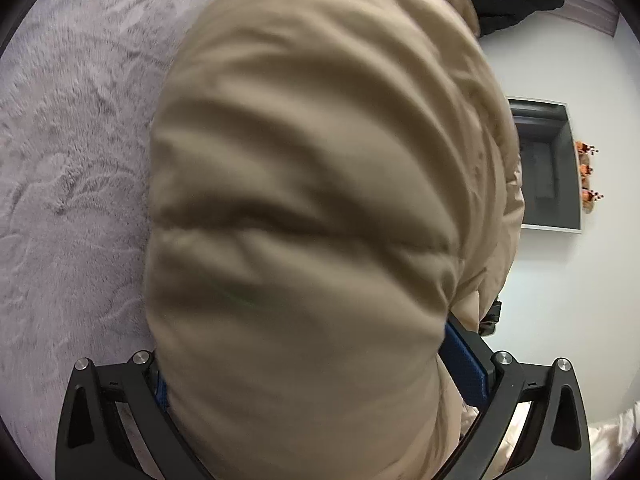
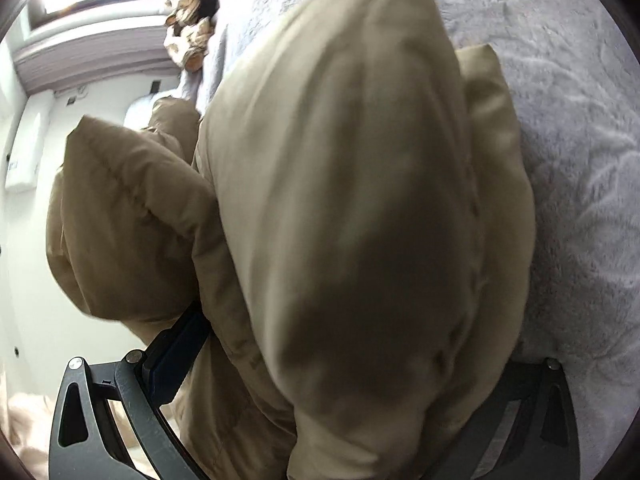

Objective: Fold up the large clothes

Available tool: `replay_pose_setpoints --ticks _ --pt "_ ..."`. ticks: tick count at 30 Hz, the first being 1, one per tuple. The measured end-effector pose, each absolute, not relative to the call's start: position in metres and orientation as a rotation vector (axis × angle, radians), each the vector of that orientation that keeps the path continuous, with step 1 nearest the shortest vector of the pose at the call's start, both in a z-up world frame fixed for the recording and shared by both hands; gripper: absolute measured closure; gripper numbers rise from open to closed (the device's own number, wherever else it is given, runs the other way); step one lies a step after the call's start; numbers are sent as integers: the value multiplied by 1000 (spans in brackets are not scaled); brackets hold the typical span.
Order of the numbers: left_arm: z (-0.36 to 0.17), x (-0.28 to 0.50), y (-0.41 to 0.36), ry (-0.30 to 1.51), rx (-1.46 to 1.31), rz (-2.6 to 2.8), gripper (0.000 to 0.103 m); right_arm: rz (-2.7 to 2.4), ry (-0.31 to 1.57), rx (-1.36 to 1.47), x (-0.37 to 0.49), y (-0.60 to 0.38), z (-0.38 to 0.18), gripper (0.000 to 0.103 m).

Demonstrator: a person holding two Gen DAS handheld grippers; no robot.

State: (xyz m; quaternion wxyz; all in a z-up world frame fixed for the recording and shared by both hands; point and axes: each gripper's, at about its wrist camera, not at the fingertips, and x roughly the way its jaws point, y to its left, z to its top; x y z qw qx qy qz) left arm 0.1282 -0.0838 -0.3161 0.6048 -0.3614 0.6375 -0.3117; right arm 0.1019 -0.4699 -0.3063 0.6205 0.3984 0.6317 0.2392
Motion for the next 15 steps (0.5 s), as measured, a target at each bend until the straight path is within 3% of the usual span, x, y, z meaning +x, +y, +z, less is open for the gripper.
replay_pose_setpoints --ticks 2,4,7,15 --pt "-301 126 -89 1455 -789 -720 7 523 1457 933 102 -467 -304 6" --pt "-285 124 -94 1434 -755 -733 10 530 1441 955 99 -467 -297 27" --pt "-261 122 -100 1399 -709 -761 10 534 1401 961 92 -465 -280 38" --pt "-208 119 -59 1310 -668 -792 10 578 1311 946 96 -431 -232 39"
